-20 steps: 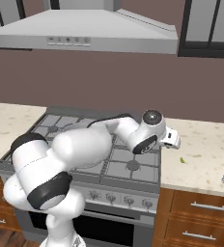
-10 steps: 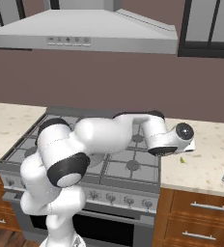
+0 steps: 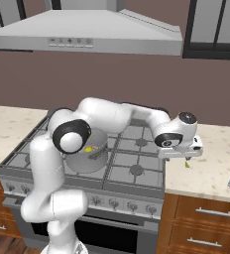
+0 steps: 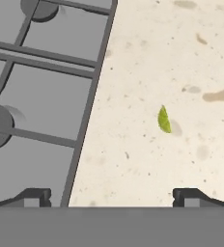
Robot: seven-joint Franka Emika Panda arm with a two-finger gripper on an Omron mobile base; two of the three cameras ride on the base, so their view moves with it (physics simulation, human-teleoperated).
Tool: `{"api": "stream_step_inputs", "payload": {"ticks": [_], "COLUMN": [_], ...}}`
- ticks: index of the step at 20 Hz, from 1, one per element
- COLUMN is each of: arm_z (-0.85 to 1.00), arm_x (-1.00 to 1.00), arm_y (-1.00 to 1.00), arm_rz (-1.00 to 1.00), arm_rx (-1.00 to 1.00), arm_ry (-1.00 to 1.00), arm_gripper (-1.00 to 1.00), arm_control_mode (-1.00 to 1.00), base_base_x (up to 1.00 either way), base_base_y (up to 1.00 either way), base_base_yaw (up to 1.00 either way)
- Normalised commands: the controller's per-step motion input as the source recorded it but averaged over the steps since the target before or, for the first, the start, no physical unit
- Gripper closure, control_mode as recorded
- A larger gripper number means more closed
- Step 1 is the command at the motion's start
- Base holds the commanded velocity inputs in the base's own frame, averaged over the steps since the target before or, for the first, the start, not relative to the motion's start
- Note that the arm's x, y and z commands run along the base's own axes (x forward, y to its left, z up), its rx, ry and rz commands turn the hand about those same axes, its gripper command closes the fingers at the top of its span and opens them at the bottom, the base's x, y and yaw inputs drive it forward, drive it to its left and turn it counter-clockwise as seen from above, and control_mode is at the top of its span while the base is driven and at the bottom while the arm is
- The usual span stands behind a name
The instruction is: Put the lemon and lemon wedge in the pot. Retrieve the spatula and lightly stir the vegetables in the pot.
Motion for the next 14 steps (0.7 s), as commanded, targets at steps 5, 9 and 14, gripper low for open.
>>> {"api": "stream_step_inputs", "payload": {"ticks": [5,9,14], "arm_z": [-0.29,-0.12,0.0], "arm_x": [0.14,0.14,0.07], "arm_y": [-0.11,-0.13,-0.27], "arm_rz": [0.0,0.02,0.04], "arm_rx": [0.0,0.0,0.0], "arm_ry": [0.12,0.0,0.0], "arm_gripper": [-1.0,-1.0,-1.0], "arm_control_mode": [-1.0,-1.0,-1.0], "base_base_x": [0.0,0.0,0.0], "base_base_y": [0.0,0.0,0.0], "base_base_yaw": [0.0,0.0,0.0]}}
